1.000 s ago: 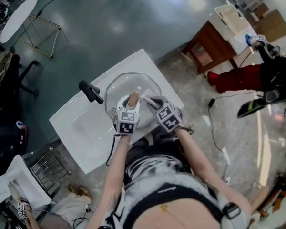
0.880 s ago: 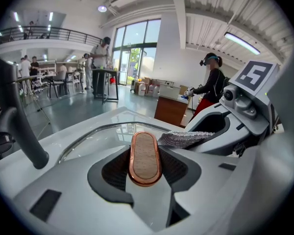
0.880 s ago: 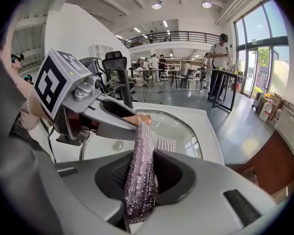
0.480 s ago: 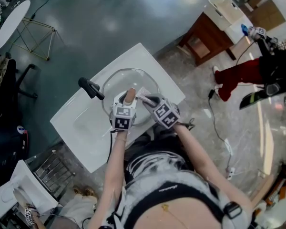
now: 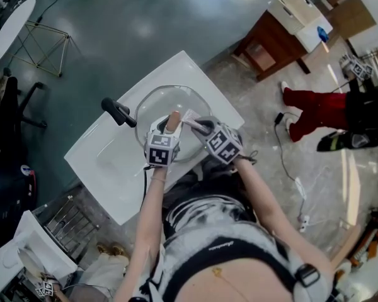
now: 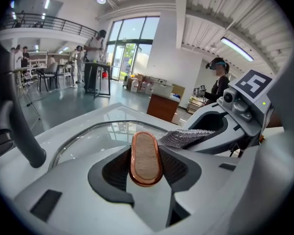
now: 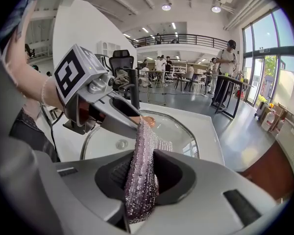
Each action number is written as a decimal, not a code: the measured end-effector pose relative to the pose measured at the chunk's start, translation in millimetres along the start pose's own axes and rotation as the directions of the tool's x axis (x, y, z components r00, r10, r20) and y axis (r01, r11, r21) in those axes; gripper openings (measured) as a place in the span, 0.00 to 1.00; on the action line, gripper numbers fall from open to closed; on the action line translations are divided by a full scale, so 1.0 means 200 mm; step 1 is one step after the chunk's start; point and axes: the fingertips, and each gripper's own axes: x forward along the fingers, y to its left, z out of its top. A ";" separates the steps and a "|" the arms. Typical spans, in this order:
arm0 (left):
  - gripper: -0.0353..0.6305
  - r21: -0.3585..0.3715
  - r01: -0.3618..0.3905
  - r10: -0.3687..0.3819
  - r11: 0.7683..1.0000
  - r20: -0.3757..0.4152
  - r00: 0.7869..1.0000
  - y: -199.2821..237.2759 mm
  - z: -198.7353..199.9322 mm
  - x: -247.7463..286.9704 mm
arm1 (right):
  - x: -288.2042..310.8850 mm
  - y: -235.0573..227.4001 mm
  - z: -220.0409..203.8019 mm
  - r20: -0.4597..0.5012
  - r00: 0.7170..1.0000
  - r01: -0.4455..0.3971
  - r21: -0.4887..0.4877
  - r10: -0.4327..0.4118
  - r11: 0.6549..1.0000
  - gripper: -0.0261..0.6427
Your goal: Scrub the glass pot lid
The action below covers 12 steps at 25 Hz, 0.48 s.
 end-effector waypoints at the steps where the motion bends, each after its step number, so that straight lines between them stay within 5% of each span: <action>1: 0.31 0.001 -0.004 0.004 1.000 0.004 1.000 -0.01 0.00 0.00 | -0.01 -0.01 0.00 0.000 1.000 0.005 0.004 -0.005 1.000 0.17; 12: 0.31 0.006 -0.010 0.010 1.000 0.010 1.000 -0.02 0.00 0.01 | -0.01 0.04 -0.02 -0.002 1.000 -0.026 -0.007 0.026 1.000 0.17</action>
